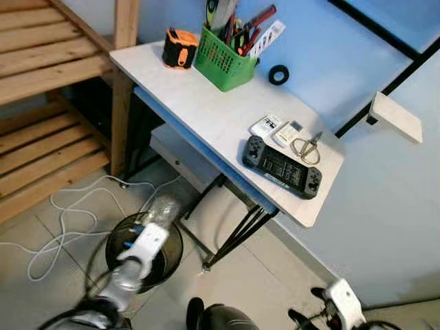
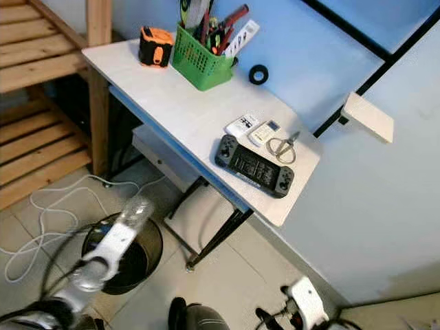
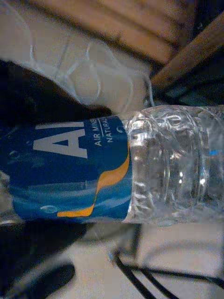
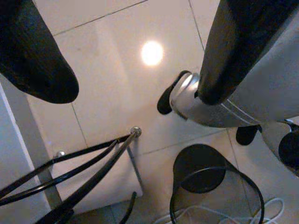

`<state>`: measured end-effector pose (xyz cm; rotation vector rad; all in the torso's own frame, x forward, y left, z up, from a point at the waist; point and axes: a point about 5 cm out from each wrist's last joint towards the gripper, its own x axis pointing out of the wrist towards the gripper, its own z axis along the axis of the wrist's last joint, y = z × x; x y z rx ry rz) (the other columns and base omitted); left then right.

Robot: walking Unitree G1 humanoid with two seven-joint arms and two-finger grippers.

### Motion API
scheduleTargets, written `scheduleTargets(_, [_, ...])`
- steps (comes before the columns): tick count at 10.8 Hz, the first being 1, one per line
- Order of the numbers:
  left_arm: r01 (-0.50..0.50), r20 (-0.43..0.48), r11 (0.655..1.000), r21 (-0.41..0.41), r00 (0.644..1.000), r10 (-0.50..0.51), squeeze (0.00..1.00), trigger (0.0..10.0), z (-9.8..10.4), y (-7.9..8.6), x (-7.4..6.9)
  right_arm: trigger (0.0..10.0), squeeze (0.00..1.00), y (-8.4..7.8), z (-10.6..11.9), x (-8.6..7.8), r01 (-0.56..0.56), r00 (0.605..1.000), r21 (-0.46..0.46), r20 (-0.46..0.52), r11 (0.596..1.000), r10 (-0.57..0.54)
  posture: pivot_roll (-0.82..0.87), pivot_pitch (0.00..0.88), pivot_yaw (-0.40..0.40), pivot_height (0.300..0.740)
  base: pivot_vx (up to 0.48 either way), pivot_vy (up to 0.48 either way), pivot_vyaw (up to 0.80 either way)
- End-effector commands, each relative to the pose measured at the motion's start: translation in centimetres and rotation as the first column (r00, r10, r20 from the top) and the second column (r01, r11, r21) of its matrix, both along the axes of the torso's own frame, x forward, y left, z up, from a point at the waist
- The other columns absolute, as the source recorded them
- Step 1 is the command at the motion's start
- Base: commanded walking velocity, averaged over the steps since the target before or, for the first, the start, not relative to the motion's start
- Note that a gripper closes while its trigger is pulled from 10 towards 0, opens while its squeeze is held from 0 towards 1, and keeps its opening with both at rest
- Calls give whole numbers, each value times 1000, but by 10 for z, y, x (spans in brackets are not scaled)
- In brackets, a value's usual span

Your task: Clean up the room

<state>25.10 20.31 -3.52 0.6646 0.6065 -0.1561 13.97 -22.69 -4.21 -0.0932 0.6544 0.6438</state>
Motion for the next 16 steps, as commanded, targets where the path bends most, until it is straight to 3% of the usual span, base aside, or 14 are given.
scheduleTargets(1, [90,25,996,29,996,-90,1000,10000,1,-18,4,10000,0,-11,2,-3,7,1000,-25,-12,1000,-7,-219,175,-346,740,0,0,0])
scheduleTargets(2, [157,26,980,121,987,-161,1000,10000,3,-19,6,10000,0,-9,2,-4,12,1000,-19,-15,1000,-13,-208,174,-336,740,0,0,0])
scheduleTargets(5, [160,-19,971,179,987,-159,1000,10000,2,-11,7,10000,0,-2,-1,-6,28,999,-2,-15,1000,-28,-193,173,-317,740,0,0,0])
scheduleTargets(8, [13,-134,998,68,991,-4,1000,10000,-9,2,-7,10000,0,1,-1,-3,33,999,6,-19,999,-33,-187,171,-308,740,0,0,0])
scheduleTargets(10, [210,-178,965,157,967,-182,1000,10000,-13,-7,-10,10000,0,1,0,1,32,999,4,-18,999,-32,-196,162,-315,740,0,0,0])
scheduleTargets(11, [256,-179,945,201,959,-222,1000,10000,-11,-8,-8,10000,0,2,-1,3,33,999,1,-17,999,-33,-192,157,-315,740,0,0,0])
scheduleTargets(13, [374,-187,876,304,925,-330,1000,10000,-5,-9,0,10000,0,5,-2,8,35,999,3,-12,999,-35,-172,142,-286,740,0,0,0])
scheduleTargets(14, [246,-35,962,114,969,-244,0,10000,9,-21,16,10000,0,12,-6,13,99,995,34,9,994,-99,-142,116,-232,740,0,0,0])
scheduleTargets(15, [146,86,984,-104,987,-137,0,10000,23,-29,30,10000,0,18,-9,18,170,985,70,18,983,-172,-116,90,-182,740,0,0,0])
scheduleTargets(16, [78,238,937,-341,971,6,0,10000,50,-36,49,10000,0,23,-10,23,269,961,121,34,956,-275,-97,61,-137,740,0,0,0])
